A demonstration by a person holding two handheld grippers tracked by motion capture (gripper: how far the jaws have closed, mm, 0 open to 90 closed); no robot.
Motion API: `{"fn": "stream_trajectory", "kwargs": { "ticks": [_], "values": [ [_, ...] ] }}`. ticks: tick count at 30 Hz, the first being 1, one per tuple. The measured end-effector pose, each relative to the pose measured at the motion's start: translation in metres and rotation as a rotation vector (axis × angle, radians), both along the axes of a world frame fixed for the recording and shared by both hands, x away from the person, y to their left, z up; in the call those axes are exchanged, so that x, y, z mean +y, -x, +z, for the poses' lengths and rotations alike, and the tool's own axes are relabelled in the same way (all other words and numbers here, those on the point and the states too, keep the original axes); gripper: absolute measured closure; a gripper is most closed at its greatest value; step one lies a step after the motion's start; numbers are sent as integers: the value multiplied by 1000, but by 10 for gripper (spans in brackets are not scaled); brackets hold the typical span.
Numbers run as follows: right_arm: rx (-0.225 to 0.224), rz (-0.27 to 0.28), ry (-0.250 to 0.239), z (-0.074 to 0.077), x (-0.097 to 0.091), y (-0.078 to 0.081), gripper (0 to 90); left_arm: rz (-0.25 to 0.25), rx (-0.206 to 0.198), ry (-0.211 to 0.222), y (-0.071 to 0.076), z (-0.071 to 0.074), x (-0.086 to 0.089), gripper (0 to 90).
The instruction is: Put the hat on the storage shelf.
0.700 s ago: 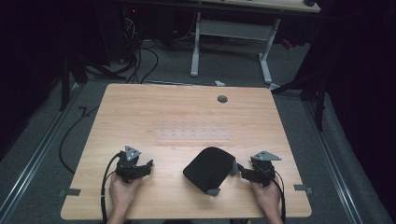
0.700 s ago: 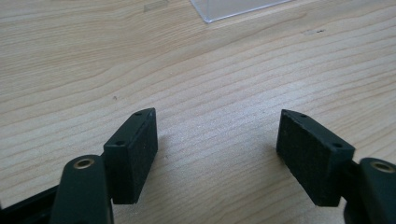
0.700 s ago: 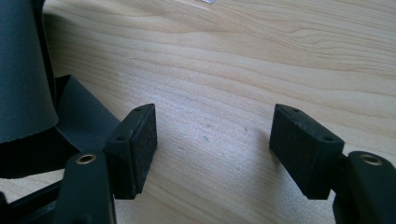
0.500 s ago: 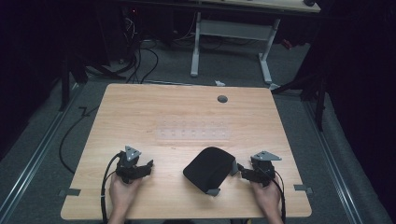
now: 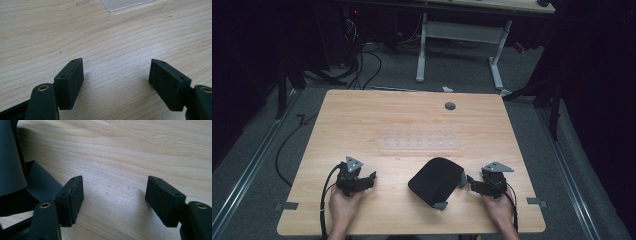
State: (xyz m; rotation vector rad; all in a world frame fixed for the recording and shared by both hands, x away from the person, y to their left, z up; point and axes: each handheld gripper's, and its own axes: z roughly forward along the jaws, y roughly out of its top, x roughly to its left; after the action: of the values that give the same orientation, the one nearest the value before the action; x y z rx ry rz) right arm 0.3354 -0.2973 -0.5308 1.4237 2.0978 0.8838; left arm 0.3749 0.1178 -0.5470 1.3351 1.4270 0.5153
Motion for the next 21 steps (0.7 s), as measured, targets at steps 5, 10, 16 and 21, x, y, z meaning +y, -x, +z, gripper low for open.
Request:
{"fn": "stream_trajectory", "kwargs": {
  "ticks": [5,10,16,21],
  "values": [
    [-8,-3,-4,1,-2,3,429,1,1,2,0,0,0,283],
    [-12,-22,-33,4,-7,7,456,-1,1,1,0,0,0,279],
    [-7,-47,-79,9,-16,16,459,-3,1,1,0,0,0,275],
    [-11,-37,-111,15,-20,29,455,-4,2,-1,0,0,0,271]
  ]
}}
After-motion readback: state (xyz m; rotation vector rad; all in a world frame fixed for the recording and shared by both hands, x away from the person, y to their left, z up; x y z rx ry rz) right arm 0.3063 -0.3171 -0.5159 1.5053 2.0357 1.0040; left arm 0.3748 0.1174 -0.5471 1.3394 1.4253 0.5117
